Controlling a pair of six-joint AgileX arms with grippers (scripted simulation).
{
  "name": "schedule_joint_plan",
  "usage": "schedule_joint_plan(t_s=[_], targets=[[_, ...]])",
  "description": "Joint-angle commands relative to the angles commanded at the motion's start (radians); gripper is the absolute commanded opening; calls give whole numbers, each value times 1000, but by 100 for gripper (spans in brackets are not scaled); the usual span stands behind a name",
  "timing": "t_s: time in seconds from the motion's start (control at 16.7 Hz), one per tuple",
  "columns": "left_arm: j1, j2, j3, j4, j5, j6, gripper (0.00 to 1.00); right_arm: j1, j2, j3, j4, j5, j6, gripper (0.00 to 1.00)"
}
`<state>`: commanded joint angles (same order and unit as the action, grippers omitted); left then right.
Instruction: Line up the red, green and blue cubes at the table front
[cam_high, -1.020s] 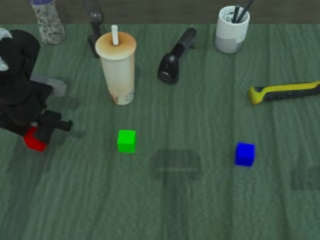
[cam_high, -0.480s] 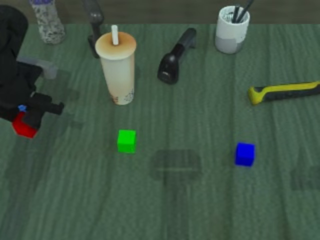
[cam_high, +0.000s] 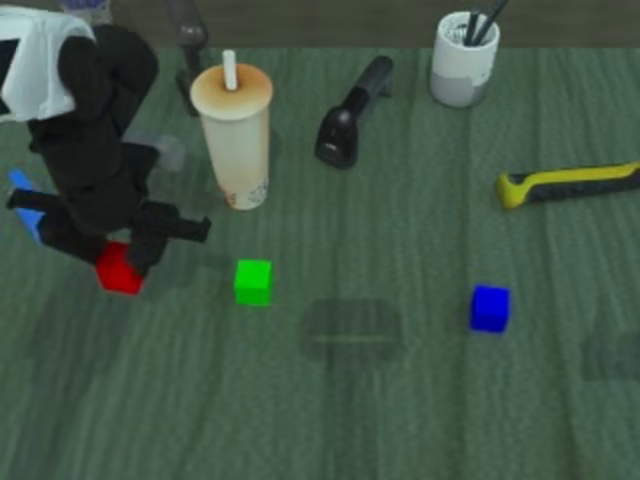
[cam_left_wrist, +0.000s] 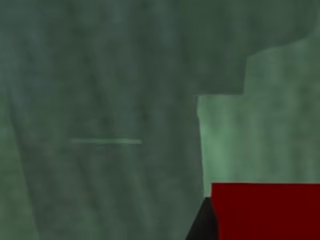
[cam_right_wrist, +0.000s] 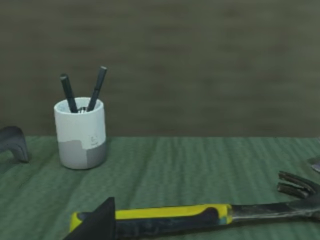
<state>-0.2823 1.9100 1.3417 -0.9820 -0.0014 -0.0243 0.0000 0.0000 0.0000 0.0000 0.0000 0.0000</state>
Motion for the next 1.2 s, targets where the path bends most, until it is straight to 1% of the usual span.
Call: schedule_joint_plan(t_s=[0.36, 0.48, 0.6, 0.72, 0.78, 1.08, 1.2], targets=[[-304, -94, -99, -22, -16, -491, 0, 0, 0, 0, 0, 0, 0, 100], [-392, -129, -129, -23, -22, -621, 0, 0, 0, 0, 0, 0, 0, 100], [-460, -163, -153, -20, -28, -710, 0, 0, 0, 0, 0, 0, 0, 100], [-498, -184, -166, -16, -33, -756, 0, 0, 0, 0, 0, 0, 0, 100], [-504, -188, -169, -15, -34, -763, 0, 0, 0, 0, 0, 0, 0, 100], [-500, -182, -167, -12, -32, -759, 0, 0, 0, 0, 0, 0, 0, 100], [-502, -169, -192, 26, -32, -756, 0, 0, 0, 0, 0, 0, 0, 100]])
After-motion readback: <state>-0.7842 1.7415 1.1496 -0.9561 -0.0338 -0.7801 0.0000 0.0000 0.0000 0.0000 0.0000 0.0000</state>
